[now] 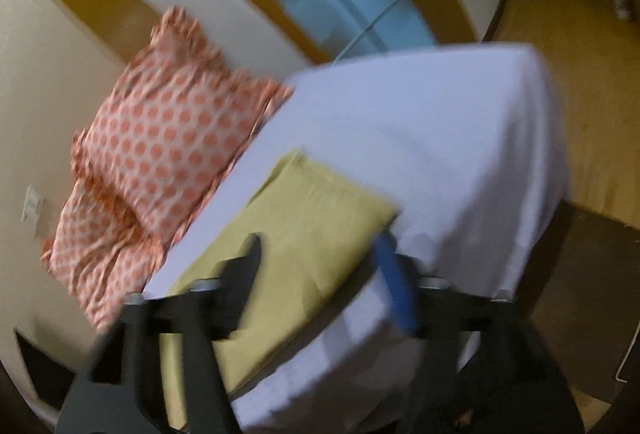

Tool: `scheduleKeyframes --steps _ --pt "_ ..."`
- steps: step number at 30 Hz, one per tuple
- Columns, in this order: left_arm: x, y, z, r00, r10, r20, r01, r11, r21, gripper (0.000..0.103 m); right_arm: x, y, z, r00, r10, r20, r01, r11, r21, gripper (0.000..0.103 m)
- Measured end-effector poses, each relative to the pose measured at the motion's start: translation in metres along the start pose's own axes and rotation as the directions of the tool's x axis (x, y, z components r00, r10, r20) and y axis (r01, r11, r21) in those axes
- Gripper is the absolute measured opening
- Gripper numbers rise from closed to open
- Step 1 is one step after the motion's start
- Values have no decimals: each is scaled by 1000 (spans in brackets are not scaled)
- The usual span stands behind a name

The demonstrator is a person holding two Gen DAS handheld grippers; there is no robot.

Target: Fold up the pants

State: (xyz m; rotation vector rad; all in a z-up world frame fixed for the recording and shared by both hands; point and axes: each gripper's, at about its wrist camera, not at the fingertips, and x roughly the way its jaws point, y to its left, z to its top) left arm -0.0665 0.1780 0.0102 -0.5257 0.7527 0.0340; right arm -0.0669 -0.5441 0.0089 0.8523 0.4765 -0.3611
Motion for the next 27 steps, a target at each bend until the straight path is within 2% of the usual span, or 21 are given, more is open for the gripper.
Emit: scheduleKeyframes --steps 3,5,6,10,11,13,15,17,19,20,23,26,27 --pt "-10 7 -4 999 5 32 -4 1000 -14 34 3 -9 1 999 -29 12 29 1000 -1 65" --pt "-15 14 -5 999 1 43 1 999 -34 39 10 -13 -1 1000 -29 -10 29 1000 9 65" --pt "-18 18 -6 999 -3 54 6 999 -49 42 12 -12 -4 1000 -17 6 17 1000 -1 65" --pt "-29 24 -7 994 20 105 -13 998 -68 42 22 4 -16 999 41 -9 -42 997 -70 65" --pt "-33 27 -5 991 34 128 -25 997 -71 42 24 9 -20 999 51 -8 -52 994 -100 62" --pt "-46 32 -2 981 41 188 -24 996 -90 43 31 18 -30 996 93 -8 -93 985 -145 51" --pt "-55 39 1 972 54 230 -29 994 -108 48 38 20 -37 991 128 -28 -131 979 -155 27" --pt "-61 47 4 963 80 256 -49 991 -125 50 36 22 -42 993 114 21 -108 974 -197 22" --pt "-63 55 7 960 93 263 -57 988 -142 51 35 22 -42 993 110 39 -99 971 -219 9" --pt "-63 60 9 959 101 265 -62 987 -151 51 35 22 -40 988 151 33 -140 965 -222 5" --pt "-63 71 12 955 120 272 -75 982 -171 52 27 56 -32 975 217 53 -191 933 -305 5" --pt "-62 81 12 950 137 279 -83 977 -197 54 29 116 -33 948 318 -2 -293 872 -391 5" --pt "-62 84 12 950 142 280 -85 975 -205 54 30 144 -40 930 366 -40 -348 838 -420 5"
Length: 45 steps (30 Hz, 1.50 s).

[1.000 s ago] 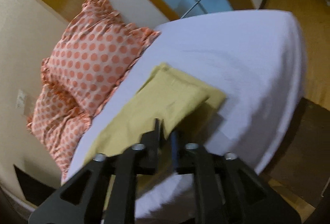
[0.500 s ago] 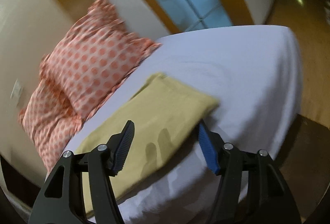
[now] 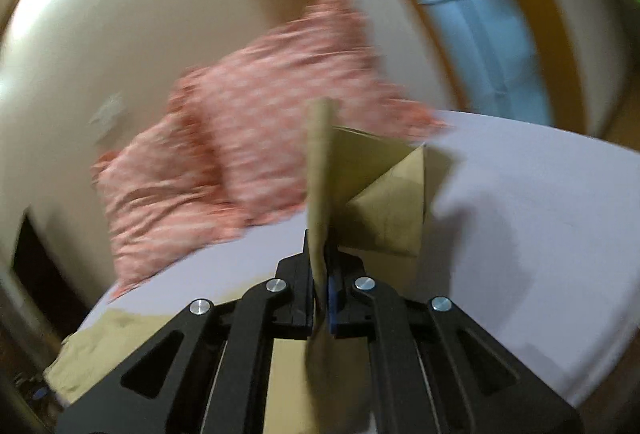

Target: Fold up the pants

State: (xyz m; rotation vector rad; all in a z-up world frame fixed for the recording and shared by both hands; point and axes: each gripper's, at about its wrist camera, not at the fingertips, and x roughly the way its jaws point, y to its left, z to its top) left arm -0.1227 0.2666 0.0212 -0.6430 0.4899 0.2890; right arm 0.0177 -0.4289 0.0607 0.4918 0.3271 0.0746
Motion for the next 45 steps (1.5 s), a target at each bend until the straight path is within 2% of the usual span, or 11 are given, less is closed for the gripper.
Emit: scheduleKeyframes --steps 3,5,9,12,16,21,26,37,41,42,45 --pt "-1 11 0 1000 24 12 -24 999 -22 57 30 85 -3 973 218 -77 -224 971 -85 5" --pt "-3 16 0 999 40 24 -39 999 -32 60 47 143 -19 920 352 -171 -373 920 -117 5" --pt "-2 20 5 997 63 33 -62 998 -29 68 85 267 -104 712 431 -554 -607 774 -179 11" --pt "2 25 10 999 43 11 -43 998 -37 72 96 297 -152 632 323 -705 -622 753 -213 40" --pt "15 39 17 999 4 -39 -8 995 -97 73 88 282 -138 658 381 -650 -608 778 -159 84" --pt "38 62 31 998 -28 -61 13 969 -245 71 81 256 -108 708 404 -579 -576 805 -141 88" --pt "43 72 67 1000 17 4 -15 961 -275 70 77 259 -115 686 417 -596 -590 798 -120 88" --pt "75 79 86 996 -51 -79 19 933 -359 74 83 264 -125 657 429 -620 -605 791 -94 91" --pt "99 71 83 969 -189 -160 110 908 -404 45 85 259 -128 650 433 -624 -600 796 -73 91" --pt "106 66 82 969 -158 -188 78 923 -376 23 85 258 -127 651 434 -623 -599 797 -71 91" --pt "111 49 85 974 -53 -220 -16 954 -299 13 81 251 -121 663 437 -607 -594 802 -71 91"
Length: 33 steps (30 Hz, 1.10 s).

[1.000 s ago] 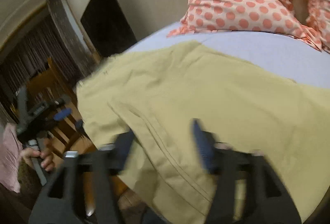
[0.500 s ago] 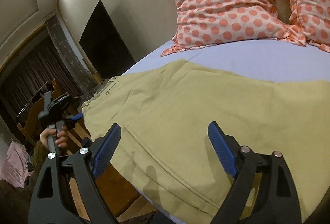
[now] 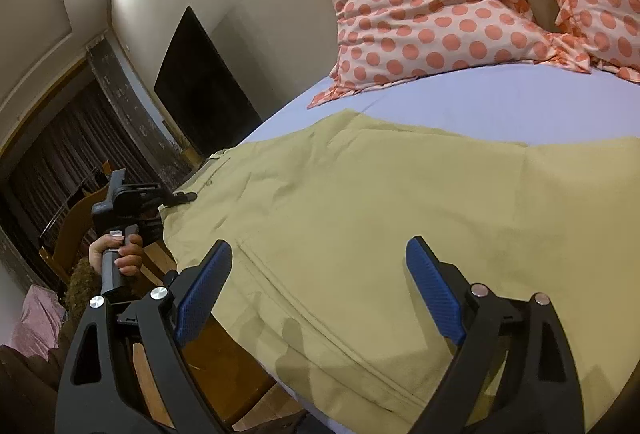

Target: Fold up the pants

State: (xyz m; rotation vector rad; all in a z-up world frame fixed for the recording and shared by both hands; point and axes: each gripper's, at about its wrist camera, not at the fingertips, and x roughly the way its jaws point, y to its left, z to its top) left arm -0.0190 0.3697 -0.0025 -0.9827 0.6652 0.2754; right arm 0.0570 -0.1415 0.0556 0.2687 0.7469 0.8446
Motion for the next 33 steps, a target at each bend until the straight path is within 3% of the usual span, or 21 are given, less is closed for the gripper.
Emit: scheduleKeyframes --steps 2,4,6,7,8,11,12,13,14,16,17,19,20,21,23,25,28,29,30,32,33 --pt "-6 -30 -4 994 95 44 -100 986 133 11 -11 -5 2 1000 -13 24 13 1000 -2 91" --pt "-18 -85 -19 982 137 127 -172 929 329 10 -30 -15 4 997 -41 70 41 999 9 91" --pt "-26 -148 -46 978 110 175 -185 842 507 10 -50 -28 6 990 -78 118 74 996 40 91" --pt "-30 -177 -63 977 85 193 -184 792 583 10 -63 -37 7 983 -107 150 98 993 67 91" --pt "-35 -214 -91 978 35 204 -167 714 680 10 -77 -47 7 974 -141 179 125 987 99 91" --pt "-39 -273 -159 986 -89 143 -73 541 838 12 -113 -74 6 946 -225 233 181 964 196 91" --pt "-38 -293 -199 987 -136 82 -12 447 894 13 -131 -87 4 931 -265 252 201 947 250 91" --pt "-36 -299 -218 987 -152 49 17 405 914 13 -141 -95 3 922 -288 260 213 935 282 91" --pt "-31 -305 -248 986 -165 1 56 337 940 13 -155 -106 -1 909 -317 272 222 918 329 91" --pt "-11 -308 -322 986 -149 -81 104 153 983 13 -174 -125 -7 900 -330 286 199 893 403 91" --pt "0 -305 -348 987 -116 -115 125 92 988 12 -179 -132 -10 899 -330 289 185 883 432 91" --pt "23 -294 -382 982 -40 -185 186 37 982 13 -186 -147 -15 909 -308 280 143 863 484 91" --pt "28 -287 -393 986 -33 -162 163 20 986 13 -185 -151 -16 917 -296 267 134 860 493 91" --pt "27 -283 -398 989 -40 -140 140 5 990 15 -182 -153 -16 928 -281 246 130 860 493 91" --pt "19 -281 -397 991 -45 -126 127 12 992 20 -170 -153 -11 944 -262 202 138 867 479 90" --pt "0 -275 -383 983 -70 -168 172 45 984 25 -151 -153 -6 958 -256 127 174 875 452 83" --pt "-29 -267 -353 959 -112 -259 271 113 956 44 -122 -153 -3 967 -252 23 219 881 420 75" --pt "-38 -260 -331 948 -138 -287 308 168 937 54 -116 -152 -3 967 -256 5 231 884 407 73" --pt "-41 -256 -310 949 -154 -276 306 228 924 60 -113 -148 -3 964 -266 2 245 889 388 73" --pt "-32 -251 -268 965 -144 -219 257 348 901 62 -107 -147 -4 977 -212 -1 196 901 387 64" --pt "-19 -244 -237 977 -113 -180 212 447 869 63 -103 -145 -3 979 -206 -7 193 907 373 63"
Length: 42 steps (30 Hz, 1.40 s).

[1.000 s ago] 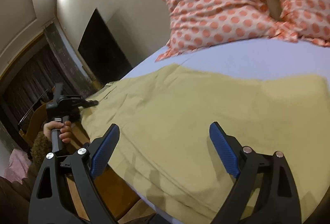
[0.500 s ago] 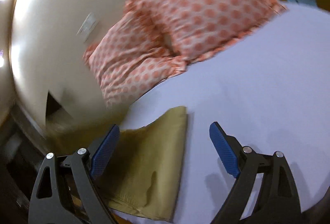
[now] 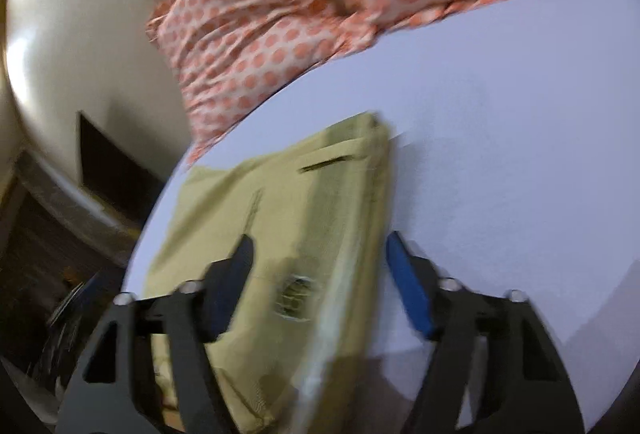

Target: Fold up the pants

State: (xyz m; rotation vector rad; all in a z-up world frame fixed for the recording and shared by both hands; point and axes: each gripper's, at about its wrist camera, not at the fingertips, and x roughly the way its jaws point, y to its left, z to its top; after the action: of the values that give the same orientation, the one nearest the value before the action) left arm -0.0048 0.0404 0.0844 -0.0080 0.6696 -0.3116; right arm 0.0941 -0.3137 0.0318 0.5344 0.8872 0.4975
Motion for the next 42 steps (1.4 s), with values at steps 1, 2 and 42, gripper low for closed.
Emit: scheduleKeyframes --steps 1,2,42 --pt "9 25 5 999 22 -23 -23 997 -74 63 1 2 -1 1000 -4 3 4 1000 -18 63" --pt "22 50 9 998 31 -63 -40 989 -140 63 2 2 -1 1000 -2 9 3 1000 -26 62" --pt "187 22 79 949 -77 -305 30 987 -156 84 69 -9 98 995 -53 -89 53 999 -2 87"
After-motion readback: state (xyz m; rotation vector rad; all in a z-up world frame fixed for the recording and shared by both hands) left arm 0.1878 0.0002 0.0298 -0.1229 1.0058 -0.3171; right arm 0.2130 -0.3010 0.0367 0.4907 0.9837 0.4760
